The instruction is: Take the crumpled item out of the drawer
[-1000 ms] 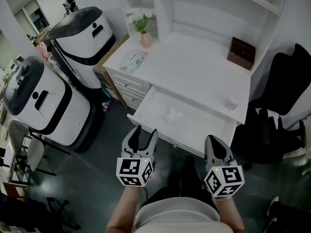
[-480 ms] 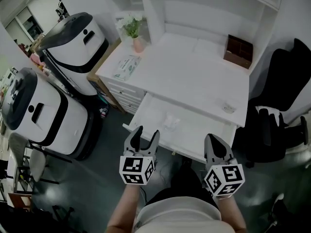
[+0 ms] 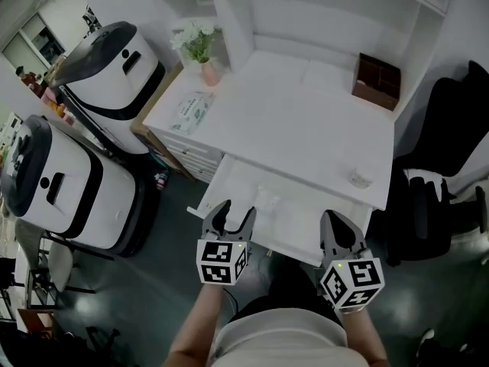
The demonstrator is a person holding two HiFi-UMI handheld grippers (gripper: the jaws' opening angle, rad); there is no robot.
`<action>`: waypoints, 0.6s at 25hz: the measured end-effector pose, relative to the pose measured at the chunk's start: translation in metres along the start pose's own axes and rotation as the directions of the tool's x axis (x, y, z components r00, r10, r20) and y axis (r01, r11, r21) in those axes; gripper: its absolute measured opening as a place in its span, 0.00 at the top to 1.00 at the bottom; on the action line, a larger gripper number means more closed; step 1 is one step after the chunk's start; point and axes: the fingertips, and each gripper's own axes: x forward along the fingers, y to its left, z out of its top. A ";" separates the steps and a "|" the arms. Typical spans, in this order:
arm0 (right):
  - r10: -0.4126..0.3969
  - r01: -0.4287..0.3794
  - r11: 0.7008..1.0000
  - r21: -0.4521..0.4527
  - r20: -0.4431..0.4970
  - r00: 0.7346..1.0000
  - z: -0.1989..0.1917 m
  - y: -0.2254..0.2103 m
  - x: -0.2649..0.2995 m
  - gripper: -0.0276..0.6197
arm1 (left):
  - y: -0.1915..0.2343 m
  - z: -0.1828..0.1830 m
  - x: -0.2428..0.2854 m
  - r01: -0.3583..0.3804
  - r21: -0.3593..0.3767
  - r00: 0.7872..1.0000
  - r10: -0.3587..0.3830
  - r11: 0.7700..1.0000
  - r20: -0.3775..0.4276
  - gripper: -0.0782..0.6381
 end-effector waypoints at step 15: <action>-0.016 0.019 0.999 0.036 -0.065 0.998 -0.002 -0.037 0.043 0.95 | -0.001 -0.042 0.099 0.036 -0.031 0.974 -0.043 0.999 -0.224 0.56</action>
